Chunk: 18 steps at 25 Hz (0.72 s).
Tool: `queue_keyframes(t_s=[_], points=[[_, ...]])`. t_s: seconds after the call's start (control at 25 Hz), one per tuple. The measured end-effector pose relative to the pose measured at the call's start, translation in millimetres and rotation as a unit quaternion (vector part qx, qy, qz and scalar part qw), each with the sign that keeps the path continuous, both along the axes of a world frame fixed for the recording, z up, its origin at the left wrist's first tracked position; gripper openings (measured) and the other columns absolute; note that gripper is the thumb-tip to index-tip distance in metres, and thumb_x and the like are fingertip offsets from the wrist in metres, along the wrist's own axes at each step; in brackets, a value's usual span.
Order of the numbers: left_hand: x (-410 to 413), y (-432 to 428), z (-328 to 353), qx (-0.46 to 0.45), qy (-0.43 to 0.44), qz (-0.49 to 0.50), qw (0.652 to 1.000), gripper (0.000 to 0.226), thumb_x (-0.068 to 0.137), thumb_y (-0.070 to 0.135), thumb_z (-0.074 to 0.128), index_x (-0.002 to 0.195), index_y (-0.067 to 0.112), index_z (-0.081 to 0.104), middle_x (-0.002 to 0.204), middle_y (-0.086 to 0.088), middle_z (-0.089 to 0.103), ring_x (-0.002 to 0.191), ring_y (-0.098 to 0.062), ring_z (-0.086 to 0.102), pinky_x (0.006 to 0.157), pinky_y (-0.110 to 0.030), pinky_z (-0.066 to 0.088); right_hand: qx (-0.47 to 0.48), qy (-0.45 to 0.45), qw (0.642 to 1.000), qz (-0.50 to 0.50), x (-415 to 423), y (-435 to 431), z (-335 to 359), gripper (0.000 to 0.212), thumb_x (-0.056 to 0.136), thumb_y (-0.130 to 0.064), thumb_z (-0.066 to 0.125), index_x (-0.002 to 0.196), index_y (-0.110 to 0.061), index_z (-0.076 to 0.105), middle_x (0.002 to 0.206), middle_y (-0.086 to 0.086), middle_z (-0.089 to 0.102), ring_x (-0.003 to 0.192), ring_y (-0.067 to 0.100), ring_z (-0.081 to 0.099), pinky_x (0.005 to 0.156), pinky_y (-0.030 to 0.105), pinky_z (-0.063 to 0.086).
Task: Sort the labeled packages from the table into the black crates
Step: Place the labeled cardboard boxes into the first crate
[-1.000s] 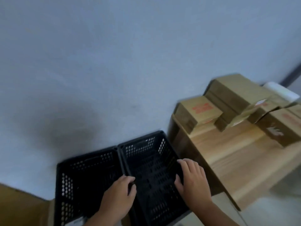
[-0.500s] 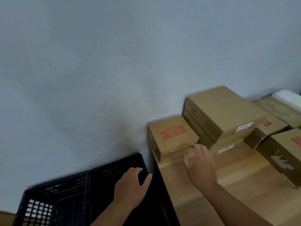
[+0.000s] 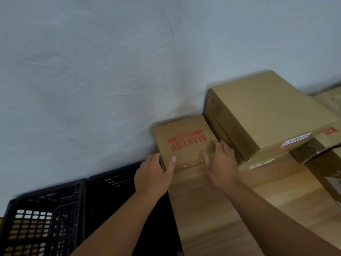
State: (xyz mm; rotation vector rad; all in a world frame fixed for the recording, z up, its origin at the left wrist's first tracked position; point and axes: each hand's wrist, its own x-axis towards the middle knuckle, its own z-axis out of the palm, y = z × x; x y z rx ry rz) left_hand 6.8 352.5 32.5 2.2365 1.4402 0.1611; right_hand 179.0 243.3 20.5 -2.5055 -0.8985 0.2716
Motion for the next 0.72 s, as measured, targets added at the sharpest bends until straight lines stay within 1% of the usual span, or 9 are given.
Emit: queue_keyframes(t_s=[0.08, 0.16, 0.28, 0.36, 0.48, 0.56, 0.6, 0.64, 0.72], points=[[10.6, 1.4, -7.6, -0.069, -0.066, 0.014, 0.995, 0.053, 0.095, 0.072, 0.043, 0.135, 0.039, 0.052, 0.128, 0.013, 0.060, 0.117, -0.013, 0.060, 0.090, -0.035, 0.049, 0.013, -0.010, 1.000, -0.009, -0.4, 5.3, -5.0, 0.061, 0.099, -0.038, 0.058, 0.145, -0.001, 0.045, 0.151, 0.021, 0.045, 0.138, 0.038, 0.037, 0.116, 0.046, 0.031], [15.6, 1.3, -14.8, -0.152, -0.157, 0.044, 0.975, 0.049, 0.099, 0.058, 0.051, 0.144, 0.038, 0.045, 0.135, 0.012, 0.060, 0.123, -0.013, 0.059, 0.099, -0.034, 0.048, 0.027, 0.005, 0.999, -0.033, -3.3, 9.1, -7.6, 0.065, 0.096, -0.038, 0.063, 0.145, 0.001, 0.045, 0.143, 0.023, 0.049, 0.131, 0.039, 0.040, 0.113, 0.046, 0.030], [8.6, 0.2, -18.5, -0.170, -0.202, 0.099, 0.959, 0.052, 0.101, 0.048, 0.054, 0.149, 0.032, 0.043, 0.139, 0.007, 0.058, 0.126, -0.016, 0.058, 0.106, -0.039, 0.049, 0.031, 0.113, 0.989, -0.088, -5.8, 6.2, -5.0, 0.068, 0.093, -0.040, 0.065, 0.147, -0.005, 0.044, 0.140, 0.020, 0.043, 0.129, 0.037, 0.036, 0.113, 0.047, 0.031], [-4.6, -3.1, -15.0, -0.148, -0.213, 0.127, 0.957, 0.050, 0.100, 0.049, 0.056, 0.145, 0.030, 0.049, 0.133, 0.005, 0.057, 0.125, -0.019, 0.057, 0.105, -0.043, 0.050, 0.049, 0.152, 0.982, -0.098, -8.1, -2.7, 0.5, 0.051, 0.091, -0.036, 0.067, 0.135, -0.013, 0.054, 0.134, 0.015, 0.047, 0.126, 0.033, 0.040, 0.111, 0.048, 0.037], [-29.5, -12.2, 3.6, -0.130, -0.261, 0.140, 0.946, 0.039, 0.093, 0.061, 0.059, 0.128, 0.043, 0.060, 0.119, 0.015, 0.052, 0.117, -0.011, 0.057, 0.091, -0.031, 0.051, 0.139, 0.222, 0.961, -0.086, -19.8, -12.5, 24.1, 0.024, 0.091, -0.030, 0.066, 0.111, -0.022, 0.055, 0.118, 0.004, 0.057, 0.111, 0.024, 0.057, 0.094, 0.050, 0.051], [-43.9, -20.9, 26.5, -0.168, -0.344, 0.166, 0.909, 0.033, 0.088, 0.067, 0.061, 0.119, 0.056, 0.061, 0.123, 0.021, 0.049, 0.117, -0.005, 0.056, 0.094, -0.030, 0.051, 0.221, 0.269, 0.934, -0.075, -33.4, -13.5, 49.8, 0.018, 0.094, -0.031, 0.065, 0.107, -0.029, 0.052, 0.109, -0.005, 0.064, 0.097, 0.012, 0.065, 0.076, 0.039, 0.057], [-49.3, -25.1, 39.1, -0.188, -0.387, 0.179, 0.885, 0.031, 0.085, 0.068, 0.063, 0.115, 0.062, 0.060, 0.128, 0.020, 0.049, 0.120, -0.004, 0.056, 0.099, -0.033, 0.051, 0.254, 0.278, 0.924, -0.069, -40.6, -13.2, 63.9, 0.017, 0.094, -0.031, 0.065, 0.107, -0.031, 0.053, 0.107, -0.009, 0.065, 0.093, 0.006, 0.065, 0.072, 0.033, 0.055], [-55.0, -28.6, 52.8, -0.201, -0.419, 0.189, 0.865, 0.030, 0.084, 0.068, 0.064, 0.113, 0.067, 0.059, 0.134, 0.018, 0.050, 0.123, -0.005, 0.055, 0.103, -0.037, 0.051, 0.283, 0.275, 0.917, -0.061, -48.0, -12.3, 78.6, 0.017, 0.095, -0.031, 0.066, 0.108, -0.033, 0.054, 0.106, -0.012, 0.066, 0.092, 0.001, 0.065, 0.071, 0.027, 0.053], [-68.2, -31.3, 81.9, -0.199, -0.458, 0.197, 0.844, 0.035, 0.082, 0.071, 0.064, 0.116, 0.069, 0.057, 0.138, 0.014, 0.051, 0.126, -0.007, 0.056, 0.107, -0.040, 0.050, 0.339, 0.269, 0.900, -0.047, -63.0, -11.3, 112.2, 0.016, 0.093, -0.035, 0.065, 0.108, -0.037, 0.058, 0.104, -0.015, 0.068, 0.092, -0.005, 0.065, 0.071, 0.021, 0.050]])
